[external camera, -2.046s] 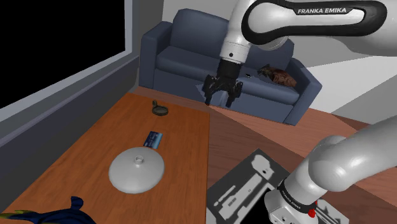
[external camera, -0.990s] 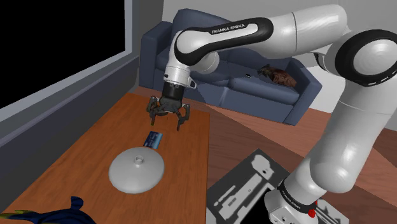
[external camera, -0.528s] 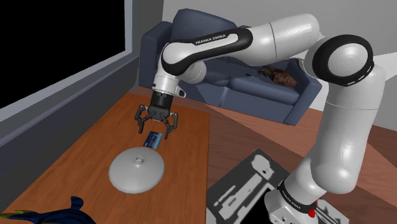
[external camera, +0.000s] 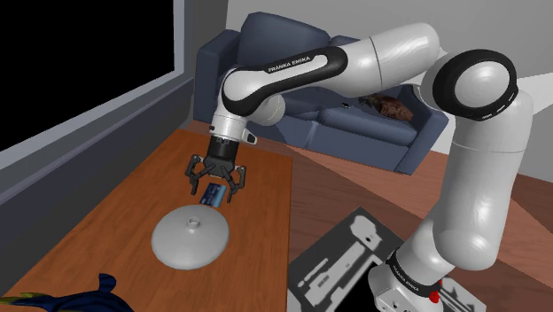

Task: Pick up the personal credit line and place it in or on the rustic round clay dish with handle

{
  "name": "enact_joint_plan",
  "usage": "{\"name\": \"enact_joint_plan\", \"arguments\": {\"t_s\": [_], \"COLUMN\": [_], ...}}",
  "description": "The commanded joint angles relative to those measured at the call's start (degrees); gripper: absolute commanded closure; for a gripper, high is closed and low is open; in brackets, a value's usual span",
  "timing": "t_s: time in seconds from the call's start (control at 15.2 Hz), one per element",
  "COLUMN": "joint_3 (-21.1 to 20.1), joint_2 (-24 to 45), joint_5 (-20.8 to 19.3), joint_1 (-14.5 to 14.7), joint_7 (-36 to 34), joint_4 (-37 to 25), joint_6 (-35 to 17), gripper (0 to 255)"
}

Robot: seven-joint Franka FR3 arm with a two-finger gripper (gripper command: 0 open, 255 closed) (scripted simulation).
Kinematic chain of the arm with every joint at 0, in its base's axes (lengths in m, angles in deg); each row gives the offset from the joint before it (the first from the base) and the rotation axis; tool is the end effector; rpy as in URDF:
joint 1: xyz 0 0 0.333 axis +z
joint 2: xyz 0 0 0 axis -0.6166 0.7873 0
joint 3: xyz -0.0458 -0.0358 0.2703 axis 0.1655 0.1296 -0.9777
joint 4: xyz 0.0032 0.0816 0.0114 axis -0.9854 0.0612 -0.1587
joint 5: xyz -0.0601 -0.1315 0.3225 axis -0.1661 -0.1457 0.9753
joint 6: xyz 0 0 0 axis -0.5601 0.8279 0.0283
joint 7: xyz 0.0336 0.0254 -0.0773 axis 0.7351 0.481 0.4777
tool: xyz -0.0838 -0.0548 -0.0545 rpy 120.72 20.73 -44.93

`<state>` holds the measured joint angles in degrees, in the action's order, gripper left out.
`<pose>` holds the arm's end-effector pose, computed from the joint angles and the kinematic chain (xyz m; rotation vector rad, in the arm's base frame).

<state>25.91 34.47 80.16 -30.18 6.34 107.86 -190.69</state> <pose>0.4765 0.3076 0.2993 -2.5811 1.1027 0.7734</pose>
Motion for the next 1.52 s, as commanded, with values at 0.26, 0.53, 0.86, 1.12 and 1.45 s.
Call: {"name": "enact_joint_plan", "arguments": {"t_s": [0.26,0.53,0.86,1.12,1.45], "joint_3": [0.0,0.0,0.0,-0.2,-0.3], "joint_2": [0.0,0.0,-0.4,-2.0,-3.9], "joint_5": [0.0,0.0,0.0,0.1,0.2], "joint_1": [0.0,0.0,-0.1,-0.3,-0.7], "joint_7": [0.0,0.0,-0.2,-1.2,-2.4], "joint_4": [0.0,0.0,-0.2,-1.1,-2.6], "joint_6": [0.0,0.0,0.5,2.9,5.8], "gripper": [255,255,255,255,255]}}
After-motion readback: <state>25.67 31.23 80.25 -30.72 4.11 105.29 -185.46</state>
